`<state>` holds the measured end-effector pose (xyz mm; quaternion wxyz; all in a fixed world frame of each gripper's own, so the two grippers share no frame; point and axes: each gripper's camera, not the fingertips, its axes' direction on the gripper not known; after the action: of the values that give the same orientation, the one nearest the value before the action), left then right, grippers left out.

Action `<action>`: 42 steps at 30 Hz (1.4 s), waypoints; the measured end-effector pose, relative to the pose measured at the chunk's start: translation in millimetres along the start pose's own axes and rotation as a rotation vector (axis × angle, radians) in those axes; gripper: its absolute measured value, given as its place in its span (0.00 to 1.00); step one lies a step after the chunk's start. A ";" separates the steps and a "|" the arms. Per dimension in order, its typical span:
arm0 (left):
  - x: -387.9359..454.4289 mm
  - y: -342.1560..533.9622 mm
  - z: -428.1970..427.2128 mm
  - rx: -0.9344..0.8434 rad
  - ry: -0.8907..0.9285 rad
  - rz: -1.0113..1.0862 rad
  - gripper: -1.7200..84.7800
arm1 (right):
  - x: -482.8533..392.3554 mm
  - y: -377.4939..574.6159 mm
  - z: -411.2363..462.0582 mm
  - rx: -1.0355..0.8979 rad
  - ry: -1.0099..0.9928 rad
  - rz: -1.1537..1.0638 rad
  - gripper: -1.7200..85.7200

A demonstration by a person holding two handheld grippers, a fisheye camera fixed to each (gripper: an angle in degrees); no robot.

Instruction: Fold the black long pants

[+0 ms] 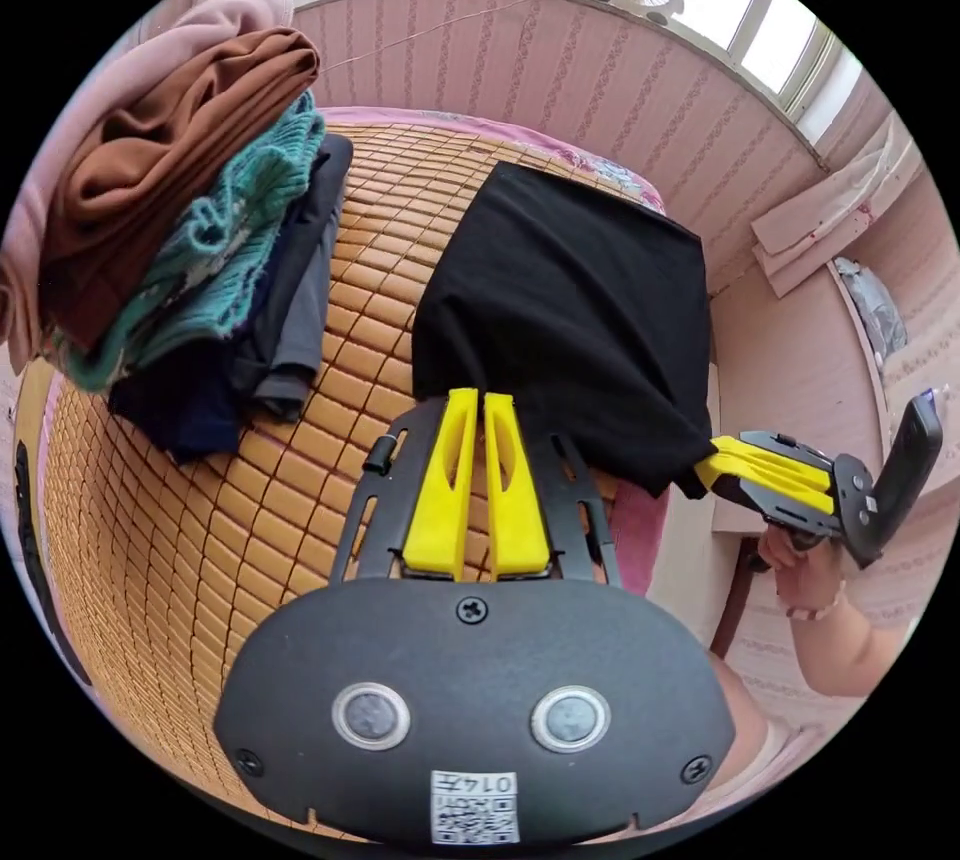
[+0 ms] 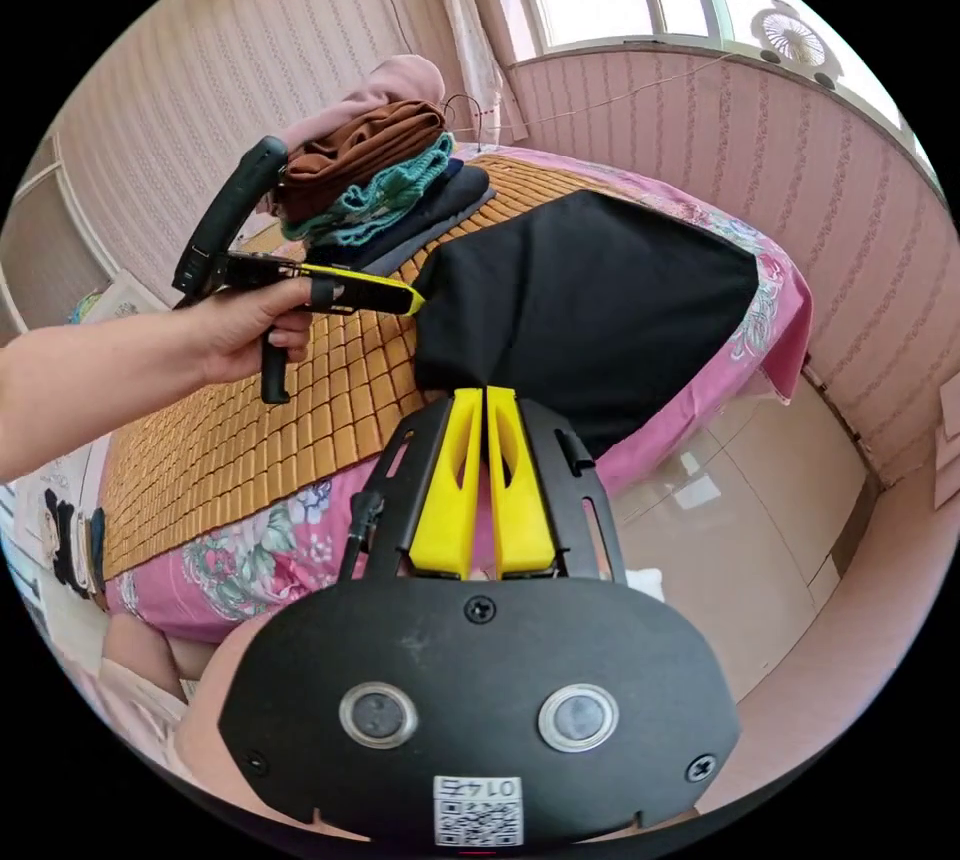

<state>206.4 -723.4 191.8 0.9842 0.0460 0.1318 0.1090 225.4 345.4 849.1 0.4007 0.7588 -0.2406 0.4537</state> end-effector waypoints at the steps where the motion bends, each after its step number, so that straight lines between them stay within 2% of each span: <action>1: 0.3 10.5 -8.0 0.002 0.001 0.006 0.02 | -4.0 3.6 -6.4 0.007 -0.034 -0.003 0.02; 4: -9.5 82.7 -70.7 0.097 0.054 -0.059 0.01 | -30.2 17.2 -32.1 -0.003 -0.210 -0.030 0.02; 8: -42.6 226.7 -197.3 0.299 0.112 -0.292 0.01 | -95.1 15.8 -46.7 -0.065 -0.534 -0.115 0.02; 10: -49.3 291.1 -262.4 0.391 0.019 -0.362 0.01 | -146.5 9.0 -44.5 -0.099 -0.675 -0.213 0.02; 12: -48.1 358.3 -356.3 0.501 -0.170 -0.370 0.01 | -242.3 1.9 -47.7 -0.152 -0.813 -0.430 0.02; 15: -33.8 398.2 -459.7 0.563 -0.372 -0.308 0.01 | -351.8 2.3 -80.5 -0.042 -0.819 -0.651 0.02; 18: -3.5 402.7 -516.2 0.562 -0.498 -0.126 0.01 | -413.5 -3.8 -109.7 0.055 -0.874 -0.648 0.01; 20: 6.8 400.1 -521.0 0.507 -0.511 -0.057 0.01 | -438.0 -1.9 -113.9 0.064 -0.837 -0.634 0.01; 22: 8.6 403.4 -510.0 0.481 -0.482 -0.094 0.01 | -453.0 5.5 -110.7 0.036 -0.788 -0.631 0.01; 25: 9.9 428.3 -456.6 0.411 -0.443 -0.121 0.01 | -455.2 28.3 -88.5 -0.009 -0.659 -0.622 0.01; 28: 3.1 490.3 -393.5 0.343 -0.354 -0.240 0.02 | -440.6 55.5 -32.4 -0.236 -0.478 -0.592 0.01; 30: 1.0 556.0 -362.5 0.325 -0.214 -0.368 0.02 | -425.5 82.2 15.3 -0.456 -0.330 -0.562 0.01; 33: 11.2 635.6 -359.2 0.320 -0.156 -0.454 0.02 | -421.8 106.4 44.5 -0.618 -0.280 -0.535 0.01; 37: 13.4 730.4 -389.1 0.320 -0.288 -0.619 0.03 | -438.7 109.3 46.7 -0.607 -0.173 -0.577 0.01; 42: -11.6 856.3 -418.3 0.259 -0.464 -0.949 0.09 | -481.1 88.7 19.4 -0.398 -0.197 -0.587 0.03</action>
<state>-90.7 132.1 -105.2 0.9150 0.1250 -0.0701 -0.3772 -56.9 280.1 454.5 0.6286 0.7426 -0.1337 0.1885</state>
